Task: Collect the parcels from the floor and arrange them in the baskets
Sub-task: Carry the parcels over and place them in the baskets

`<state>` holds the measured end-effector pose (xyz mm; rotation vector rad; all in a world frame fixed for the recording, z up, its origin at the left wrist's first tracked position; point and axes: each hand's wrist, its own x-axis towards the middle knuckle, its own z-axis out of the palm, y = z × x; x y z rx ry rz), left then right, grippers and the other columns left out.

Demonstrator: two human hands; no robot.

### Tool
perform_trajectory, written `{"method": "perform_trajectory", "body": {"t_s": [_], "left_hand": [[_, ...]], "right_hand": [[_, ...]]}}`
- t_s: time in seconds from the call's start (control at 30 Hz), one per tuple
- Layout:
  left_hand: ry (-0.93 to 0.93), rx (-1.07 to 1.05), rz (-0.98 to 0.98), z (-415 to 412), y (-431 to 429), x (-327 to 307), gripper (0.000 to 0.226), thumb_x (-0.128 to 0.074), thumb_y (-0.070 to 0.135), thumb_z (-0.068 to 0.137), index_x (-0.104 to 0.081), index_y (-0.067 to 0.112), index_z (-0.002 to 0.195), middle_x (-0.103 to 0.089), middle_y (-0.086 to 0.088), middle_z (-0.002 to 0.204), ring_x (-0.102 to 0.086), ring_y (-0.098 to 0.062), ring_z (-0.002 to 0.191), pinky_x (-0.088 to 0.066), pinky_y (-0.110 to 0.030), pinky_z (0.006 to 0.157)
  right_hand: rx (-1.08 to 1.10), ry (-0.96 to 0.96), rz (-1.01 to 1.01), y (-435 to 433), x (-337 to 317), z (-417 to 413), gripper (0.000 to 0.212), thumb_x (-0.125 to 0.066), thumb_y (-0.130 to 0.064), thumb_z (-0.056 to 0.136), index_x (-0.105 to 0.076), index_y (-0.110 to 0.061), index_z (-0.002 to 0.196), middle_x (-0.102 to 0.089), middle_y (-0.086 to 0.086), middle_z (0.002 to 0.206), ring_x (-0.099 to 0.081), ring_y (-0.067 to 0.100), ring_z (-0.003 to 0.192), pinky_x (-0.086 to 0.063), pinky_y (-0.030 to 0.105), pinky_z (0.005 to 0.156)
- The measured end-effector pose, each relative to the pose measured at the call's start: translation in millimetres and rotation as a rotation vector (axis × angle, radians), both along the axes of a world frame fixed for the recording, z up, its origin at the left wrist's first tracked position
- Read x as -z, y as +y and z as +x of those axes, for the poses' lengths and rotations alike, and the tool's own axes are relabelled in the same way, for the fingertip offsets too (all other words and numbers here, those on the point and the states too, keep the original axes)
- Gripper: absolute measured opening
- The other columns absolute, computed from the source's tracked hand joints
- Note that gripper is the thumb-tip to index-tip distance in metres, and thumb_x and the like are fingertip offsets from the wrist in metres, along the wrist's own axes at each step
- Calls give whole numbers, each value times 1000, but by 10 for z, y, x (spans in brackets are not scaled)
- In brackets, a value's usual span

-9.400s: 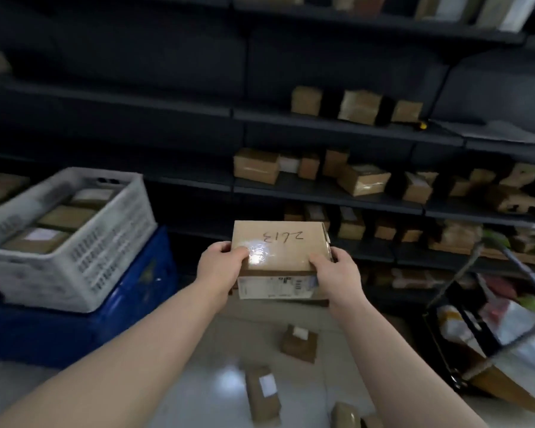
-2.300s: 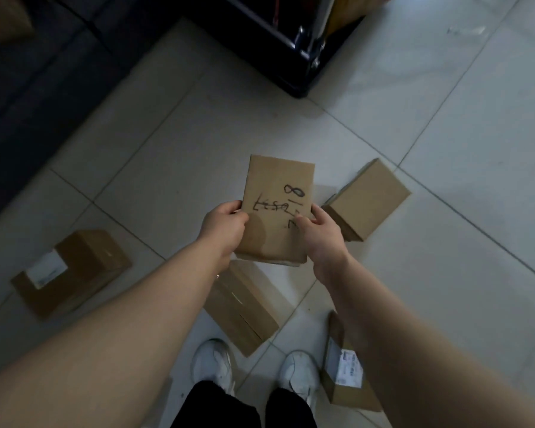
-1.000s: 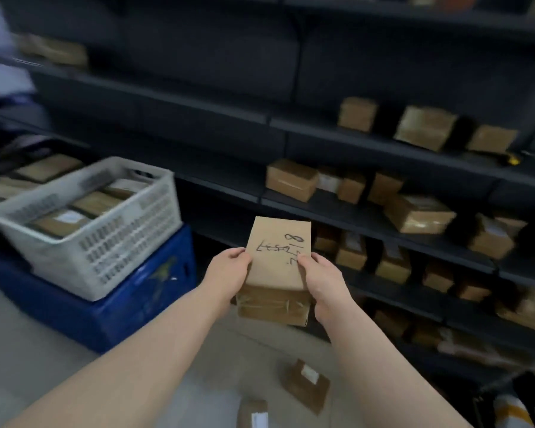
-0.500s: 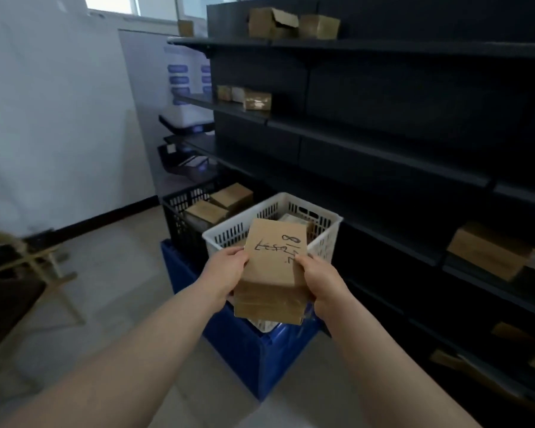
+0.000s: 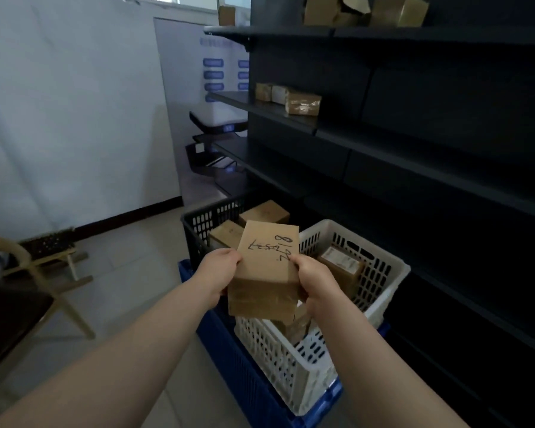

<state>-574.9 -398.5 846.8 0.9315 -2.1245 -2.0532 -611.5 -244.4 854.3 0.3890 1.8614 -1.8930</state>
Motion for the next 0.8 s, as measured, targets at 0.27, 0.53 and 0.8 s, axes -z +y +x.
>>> {"method": "perform_trajectory", "body": {"t_s": [0.27,0.53,0.8], "left_hand": [[-39,-82,-46,-1155,-760,69,29,-47,24,98,-59,21,124,-58,-5,114,-53,-26,106,-46,-46,100],[-80,72,-59,-2521,-1285,409,25,-44,23,99,-59,22,119,-56,-7,112,-51,-28,99,-43,-36,76],[-137,449,-46,-4006,-1732,771,34,-46,21,97,-59,17,128,-64,-7,116,-59,-26,105,-51,-42,93]], "right_hand": [[-125,60,1,-687,16,-1163,33,-41,-24,104,-54,-17,134,-63,2,105,-55,13,78,-40,21,50],[4,50,7,-1195,336,-2247,36,-42,-22,104,-50,-18,138,-64,2,113,-60,13,86,-46,25,56],[306,-23,67,-1568,643,-3338,35,-40,-21,104,-51,-19,136,-63,1,108,-61,18,92,-50,30,66]]}}
